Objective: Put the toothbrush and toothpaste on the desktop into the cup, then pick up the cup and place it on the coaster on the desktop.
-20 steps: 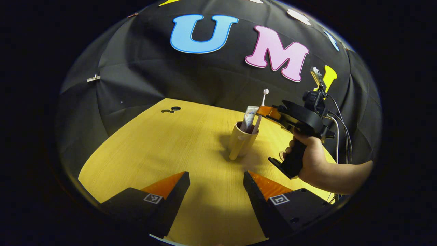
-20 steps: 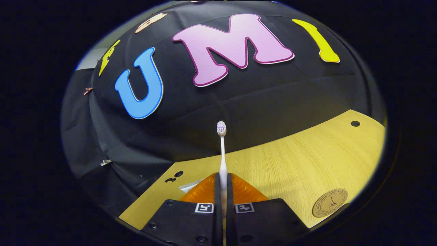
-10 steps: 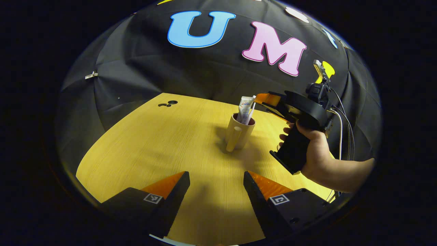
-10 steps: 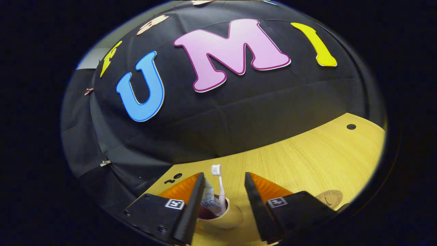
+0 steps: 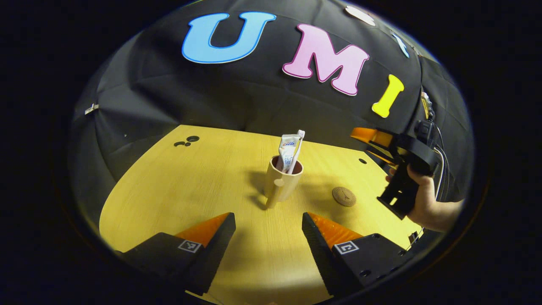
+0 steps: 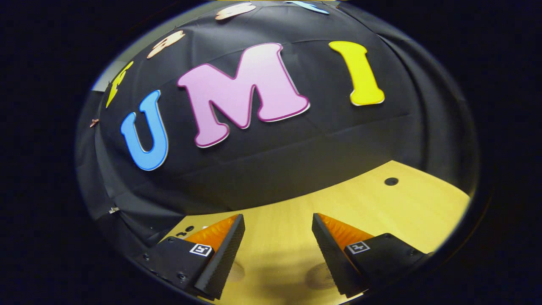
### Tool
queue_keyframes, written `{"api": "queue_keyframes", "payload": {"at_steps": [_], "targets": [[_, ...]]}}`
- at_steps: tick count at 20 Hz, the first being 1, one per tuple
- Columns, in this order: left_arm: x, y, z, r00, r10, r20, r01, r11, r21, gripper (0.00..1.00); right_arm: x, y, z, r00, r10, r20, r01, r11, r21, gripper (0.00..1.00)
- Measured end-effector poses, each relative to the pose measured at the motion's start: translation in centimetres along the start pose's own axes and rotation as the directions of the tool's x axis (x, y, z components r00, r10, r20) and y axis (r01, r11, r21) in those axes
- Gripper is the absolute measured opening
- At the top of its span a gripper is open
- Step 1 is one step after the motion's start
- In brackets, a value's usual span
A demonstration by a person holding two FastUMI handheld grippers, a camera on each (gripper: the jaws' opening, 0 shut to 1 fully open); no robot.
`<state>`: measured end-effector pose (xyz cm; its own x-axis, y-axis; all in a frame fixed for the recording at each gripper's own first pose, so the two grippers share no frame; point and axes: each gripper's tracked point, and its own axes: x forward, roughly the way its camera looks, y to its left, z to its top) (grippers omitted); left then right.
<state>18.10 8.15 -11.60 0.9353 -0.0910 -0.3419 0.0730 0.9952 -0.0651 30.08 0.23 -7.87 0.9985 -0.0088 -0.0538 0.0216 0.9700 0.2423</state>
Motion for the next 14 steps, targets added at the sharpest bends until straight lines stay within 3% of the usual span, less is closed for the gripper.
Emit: {"api": "queue_keyframes", "payload": {"at_steps": [6,14], "targets": [[4.0,-0.1,1.4,0.991,-0.089,-0.102,0.089,0.996,0.003,0.98,-2.1,-9.5,2.9,0.993,-0.115,0.018,0.116,0.991,-0.063,0.98],[10.3,-0.3,0.2,0.955,-0.07,-0.29,0.095,0.993,0.074,0.98,-5.9,-20.7,4.3,0.973,-0.232,-0.002,0.231,0.966,-0.115,0.98]]}}
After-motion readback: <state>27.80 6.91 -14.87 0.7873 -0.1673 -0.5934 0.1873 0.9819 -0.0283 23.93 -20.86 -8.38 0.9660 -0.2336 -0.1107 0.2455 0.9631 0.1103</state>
